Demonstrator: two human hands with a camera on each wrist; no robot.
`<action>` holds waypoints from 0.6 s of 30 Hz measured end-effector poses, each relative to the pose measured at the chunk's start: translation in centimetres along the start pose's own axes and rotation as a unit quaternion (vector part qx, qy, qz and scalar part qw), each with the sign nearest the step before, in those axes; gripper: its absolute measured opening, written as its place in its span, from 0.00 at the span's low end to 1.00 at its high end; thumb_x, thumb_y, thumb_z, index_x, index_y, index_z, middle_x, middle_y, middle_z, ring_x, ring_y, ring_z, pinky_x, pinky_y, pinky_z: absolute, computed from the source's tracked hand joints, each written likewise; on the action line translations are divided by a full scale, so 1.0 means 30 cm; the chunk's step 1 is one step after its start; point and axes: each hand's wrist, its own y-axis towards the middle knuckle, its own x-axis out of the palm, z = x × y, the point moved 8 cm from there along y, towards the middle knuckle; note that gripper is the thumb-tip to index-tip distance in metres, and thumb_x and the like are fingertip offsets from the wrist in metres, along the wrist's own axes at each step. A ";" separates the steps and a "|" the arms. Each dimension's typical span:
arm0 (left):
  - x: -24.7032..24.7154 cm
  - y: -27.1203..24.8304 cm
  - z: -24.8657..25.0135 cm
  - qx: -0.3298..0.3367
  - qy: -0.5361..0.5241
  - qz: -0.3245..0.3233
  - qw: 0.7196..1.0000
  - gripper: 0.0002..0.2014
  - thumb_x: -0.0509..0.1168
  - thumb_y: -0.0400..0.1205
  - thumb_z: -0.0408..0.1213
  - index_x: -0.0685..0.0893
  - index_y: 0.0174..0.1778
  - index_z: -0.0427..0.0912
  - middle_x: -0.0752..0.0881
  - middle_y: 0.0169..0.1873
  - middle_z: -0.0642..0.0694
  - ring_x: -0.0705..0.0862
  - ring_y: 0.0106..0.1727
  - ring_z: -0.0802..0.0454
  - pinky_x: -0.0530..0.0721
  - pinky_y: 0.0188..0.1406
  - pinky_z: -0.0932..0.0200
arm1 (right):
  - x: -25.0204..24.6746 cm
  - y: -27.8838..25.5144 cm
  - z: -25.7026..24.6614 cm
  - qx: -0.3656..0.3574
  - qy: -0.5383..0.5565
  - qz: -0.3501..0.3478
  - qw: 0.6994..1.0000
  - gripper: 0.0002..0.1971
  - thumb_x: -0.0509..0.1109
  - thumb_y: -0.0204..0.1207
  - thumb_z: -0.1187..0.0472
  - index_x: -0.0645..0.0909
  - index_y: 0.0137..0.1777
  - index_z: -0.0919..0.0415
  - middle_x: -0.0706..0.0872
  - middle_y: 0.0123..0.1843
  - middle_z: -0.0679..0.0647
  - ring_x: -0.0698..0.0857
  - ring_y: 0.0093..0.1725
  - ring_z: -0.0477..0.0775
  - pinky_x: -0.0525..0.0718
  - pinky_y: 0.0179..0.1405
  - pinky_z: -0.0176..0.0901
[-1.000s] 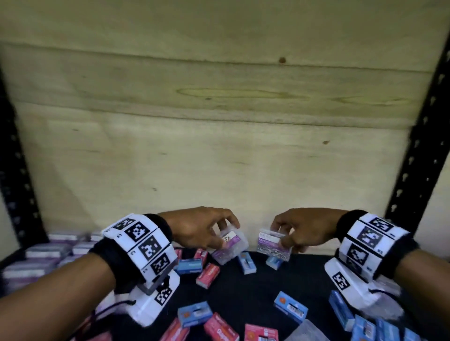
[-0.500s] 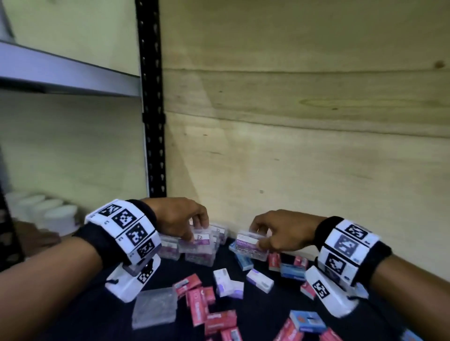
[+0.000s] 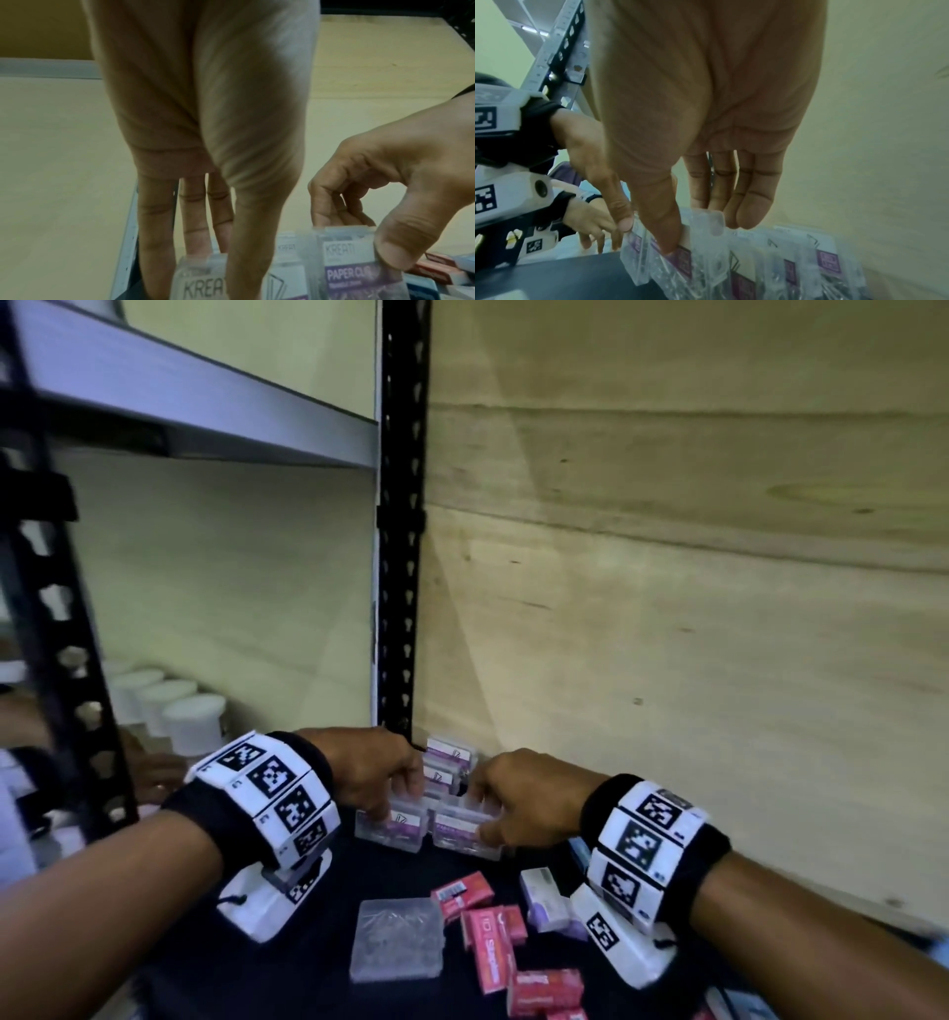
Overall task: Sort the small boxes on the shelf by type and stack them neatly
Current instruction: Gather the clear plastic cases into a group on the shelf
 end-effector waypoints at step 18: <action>-0.012 -0.045 -0.039 -0.004 -0.004 0.066 0.998 0.20 0.76 0.77 0.38 0.80 0.63 0.52 0.77 0.49 0.57 0.77 0.49 0.59 0.74 0.45 0.67 | 0.044 0.040 -0.017 0.008 -0.044 -0.002 0.999 0.20 0.76 0.77 0.50 0.82 0.65 0.58 0.84 0.58 0.54 0.83 0.50 0.54 0.78 0.45 0.43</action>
